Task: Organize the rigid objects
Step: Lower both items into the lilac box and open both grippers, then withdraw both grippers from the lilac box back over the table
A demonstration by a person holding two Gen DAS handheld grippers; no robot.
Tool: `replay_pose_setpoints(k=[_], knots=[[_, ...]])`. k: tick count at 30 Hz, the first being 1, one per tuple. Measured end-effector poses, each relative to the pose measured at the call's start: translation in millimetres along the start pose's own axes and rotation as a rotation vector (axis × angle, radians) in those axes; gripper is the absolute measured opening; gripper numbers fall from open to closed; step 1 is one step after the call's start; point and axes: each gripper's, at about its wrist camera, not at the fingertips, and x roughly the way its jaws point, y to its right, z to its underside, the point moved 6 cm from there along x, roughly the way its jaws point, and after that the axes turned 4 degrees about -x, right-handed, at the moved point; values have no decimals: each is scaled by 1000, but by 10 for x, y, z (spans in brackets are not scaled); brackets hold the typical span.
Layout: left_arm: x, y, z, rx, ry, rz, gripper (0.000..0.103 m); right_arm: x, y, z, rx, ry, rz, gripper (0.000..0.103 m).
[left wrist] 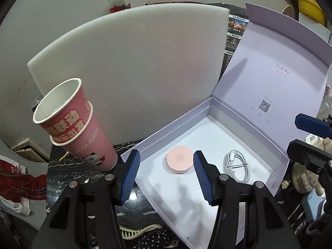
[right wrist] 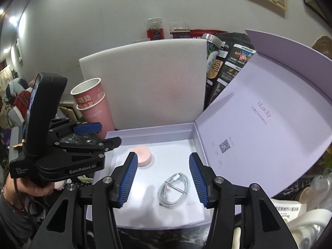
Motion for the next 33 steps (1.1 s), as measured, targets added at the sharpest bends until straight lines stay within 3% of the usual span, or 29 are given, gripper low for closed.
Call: replay_pose_setpoints(k=[8, 9, 12, 13, 23, 30, 33], knots=[[-305, -70, 74, -17, 45, -11, 54, -187, -121, 46, -3, 23, 1, 56], [-338, -81, 84, -19, 49, -15, 58, -197, -133, 51, -3, 24, 0, 57], [-450, -120, 130, -33, 73, -21, 94, -253, -176, 85, 1, 31, 0, 57], [-497, -134, 148, -36, 86, -25, 99, -269, -186, 97, 1, 34, 0, 59], [-792, -253, 375, -54, 112, -69, 99, -393, -318, 241, -6, 40, -6, 64], [-978, -324, 538, -68, 141, -54, 99, -464, -469, 329, -12, 46, -25, 64], [-1044, -362, 609, -61, 156, -89, 99, -478, -534, 355, -13, 49, -36, 64]])
